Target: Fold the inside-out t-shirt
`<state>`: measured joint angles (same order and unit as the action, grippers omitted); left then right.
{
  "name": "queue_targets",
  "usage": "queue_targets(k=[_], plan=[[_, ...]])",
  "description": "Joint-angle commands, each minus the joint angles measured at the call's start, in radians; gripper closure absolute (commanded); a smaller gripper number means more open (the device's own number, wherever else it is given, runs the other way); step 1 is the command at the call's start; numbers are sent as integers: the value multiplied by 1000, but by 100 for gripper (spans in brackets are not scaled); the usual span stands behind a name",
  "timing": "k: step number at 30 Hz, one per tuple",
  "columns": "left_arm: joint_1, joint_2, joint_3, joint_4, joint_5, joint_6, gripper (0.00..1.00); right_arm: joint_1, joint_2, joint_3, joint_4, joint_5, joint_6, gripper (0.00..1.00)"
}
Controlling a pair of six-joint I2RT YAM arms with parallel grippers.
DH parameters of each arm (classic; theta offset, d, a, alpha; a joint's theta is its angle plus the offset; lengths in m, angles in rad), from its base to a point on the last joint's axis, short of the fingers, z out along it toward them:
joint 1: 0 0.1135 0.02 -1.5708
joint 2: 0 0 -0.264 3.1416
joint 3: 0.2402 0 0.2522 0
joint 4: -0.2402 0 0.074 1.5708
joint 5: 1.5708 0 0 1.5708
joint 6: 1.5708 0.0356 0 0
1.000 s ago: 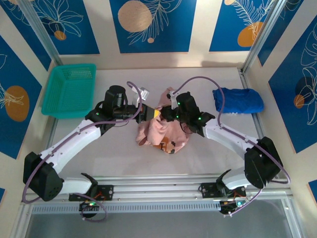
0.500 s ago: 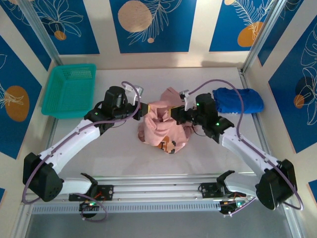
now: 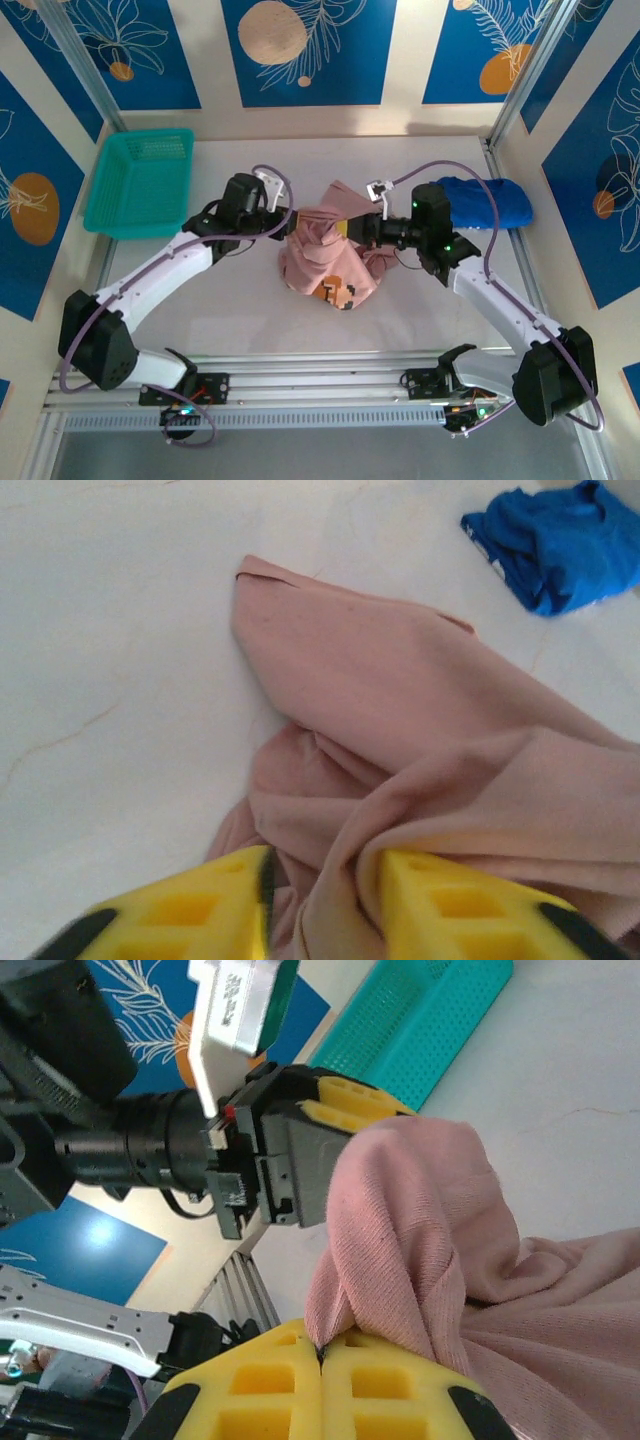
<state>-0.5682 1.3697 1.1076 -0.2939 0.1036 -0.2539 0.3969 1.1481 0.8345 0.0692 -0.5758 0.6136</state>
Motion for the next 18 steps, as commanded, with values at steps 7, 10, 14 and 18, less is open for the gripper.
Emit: queue_targets(k=[7,10,14,18], plan=[[-86,-220,-128,124,182,40,49,-28,18,-24,40,20,115,100],[-122,-188,-102,115,306,40,50,-30,17,-24,35,33,116,100],[-139,-131,-82,151,394,4,50,-32,15,-26,34,39,117,100],[-139,-88,-58,165,397,-6,50,-33,10,-28,35,39,119,100]])
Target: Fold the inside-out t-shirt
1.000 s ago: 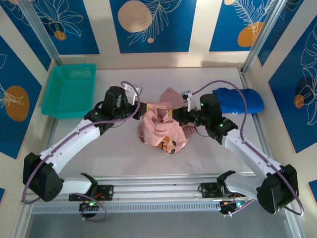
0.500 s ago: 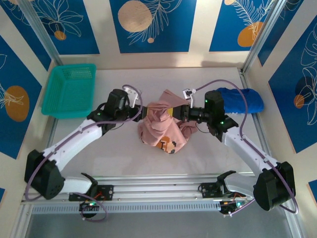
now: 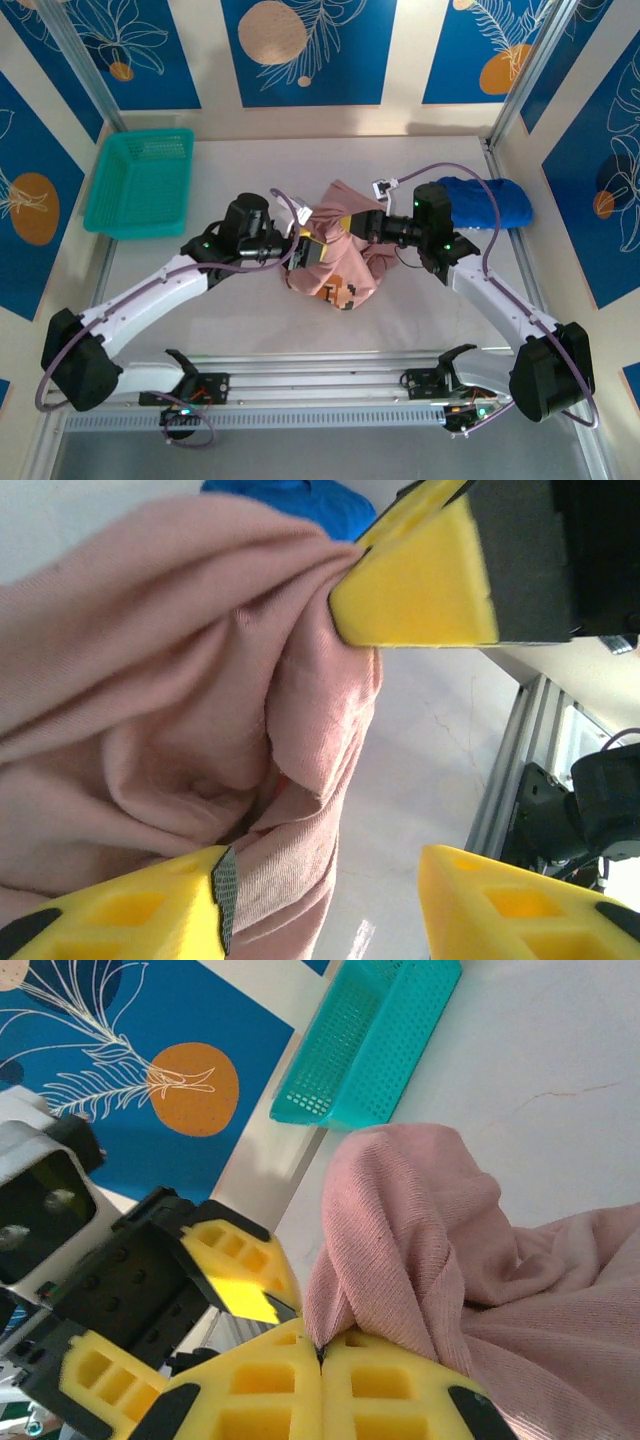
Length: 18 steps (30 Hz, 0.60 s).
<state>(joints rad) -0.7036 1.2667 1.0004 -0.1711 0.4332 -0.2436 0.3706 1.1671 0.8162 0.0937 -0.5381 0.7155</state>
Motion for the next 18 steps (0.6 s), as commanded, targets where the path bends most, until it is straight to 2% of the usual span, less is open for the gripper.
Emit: queue_targets(k=[1,6,15,18], plan=[[-3,27,54,54,79,-23,50,-7,-11,-11,9,1,17,100],[-4,82,82,88,106,-39,60,-7,-19,-14,7,4,15,100],[-3,120,113,132,105,-69,97,-10,-37,-19,-29,37,-15,100],[-3,101,113,135,108,-84,100,-7,-58,2,-118,116,-73,100]])
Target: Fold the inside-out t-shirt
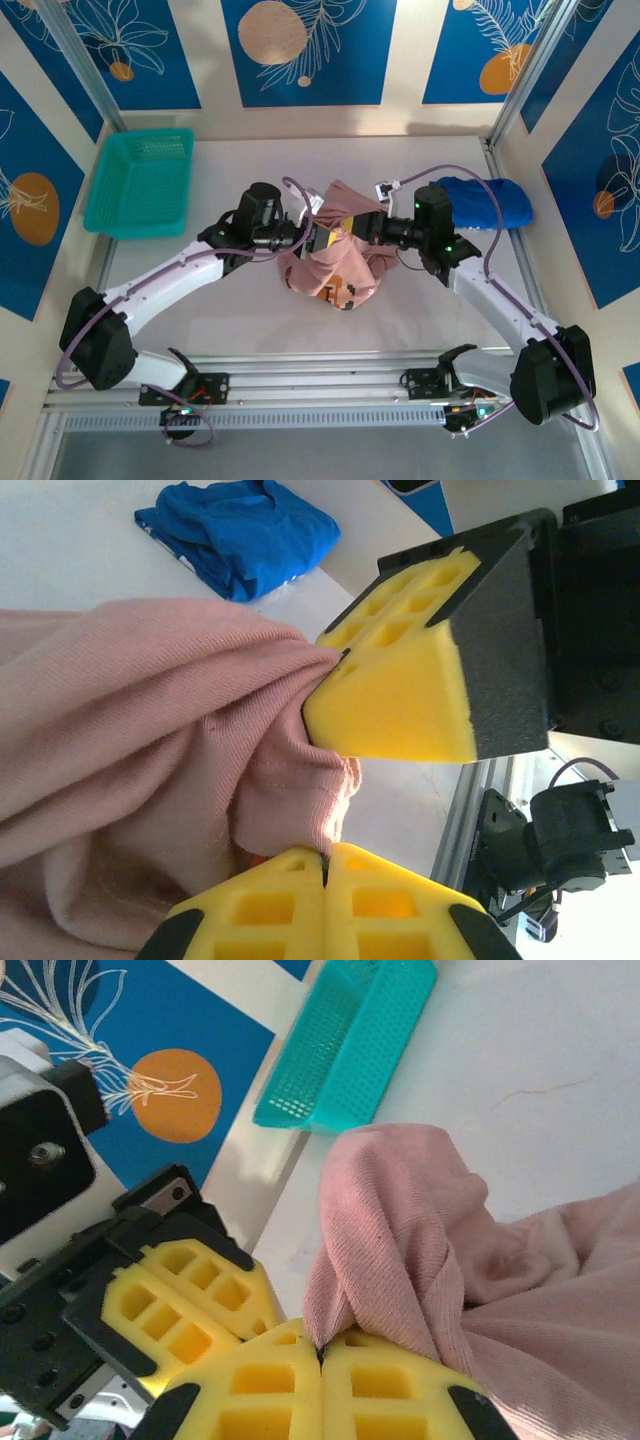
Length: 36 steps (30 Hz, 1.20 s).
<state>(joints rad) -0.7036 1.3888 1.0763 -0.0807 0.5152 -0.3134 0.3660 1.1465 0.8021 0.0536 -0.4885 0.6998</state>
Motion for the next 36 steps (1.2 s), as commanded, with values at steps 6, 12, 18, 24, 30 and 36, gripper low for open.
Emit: queue_targets(k=[6,12,18,24,30,36], plan=[[-18,-74,71,-6,-32,-98,100,12,-92,90,-283,233,-208,73],[-60,-80,177,-171,-173,-97,100,22,-188,113,-377,296,-369,66],[-80,-66,210,-177,-175,-115,100,75,-249,25,-217,179,-400,59],[-94,-53,228,-182,-149,-118,100,155,-183,15,-113,200,-441,49],[-95,-61,221,-176,-154,-115,100,166,-104,29,-63,195,-431,73],[-93,-115,179,-194,-366,-65,73,132,-146,-17,-79,173,-393,100]])
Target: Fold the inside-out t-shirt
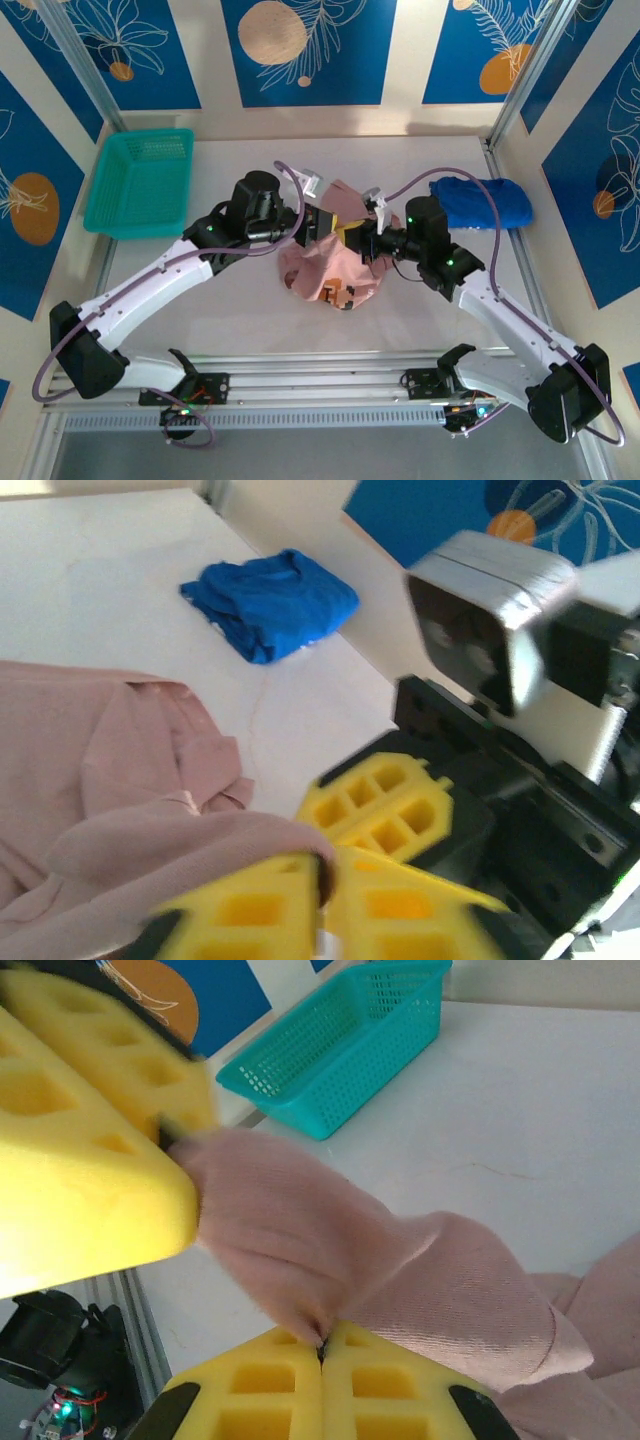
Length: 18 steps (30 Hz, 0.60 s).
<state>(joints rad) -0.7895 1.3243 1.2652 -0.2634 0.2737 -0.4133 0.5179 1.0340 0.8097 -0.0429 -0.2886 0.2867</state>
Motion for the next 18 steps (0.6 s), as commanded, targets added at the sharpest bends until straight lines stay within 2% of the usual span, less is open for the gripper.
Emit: queue_targets(k=[1,3,5,10,18], plan=[[-7,-67,-31,-10,-175,48,69,-33,-39,-34,26,-49,39,100],[-2,-97,-81,2,-231,75,65,-66,-50,-55,56,-113,81,100],[1,-120,-135,18,-232,91,65,-88,-55,-69,77,-145,110,100],[5,-92,-203,4,-195,93,64,-133,-52,-76,113,-194,154,100],[54,43,-175,65,-113,96,61,-142,-52,-77,126,-203,172,100]])
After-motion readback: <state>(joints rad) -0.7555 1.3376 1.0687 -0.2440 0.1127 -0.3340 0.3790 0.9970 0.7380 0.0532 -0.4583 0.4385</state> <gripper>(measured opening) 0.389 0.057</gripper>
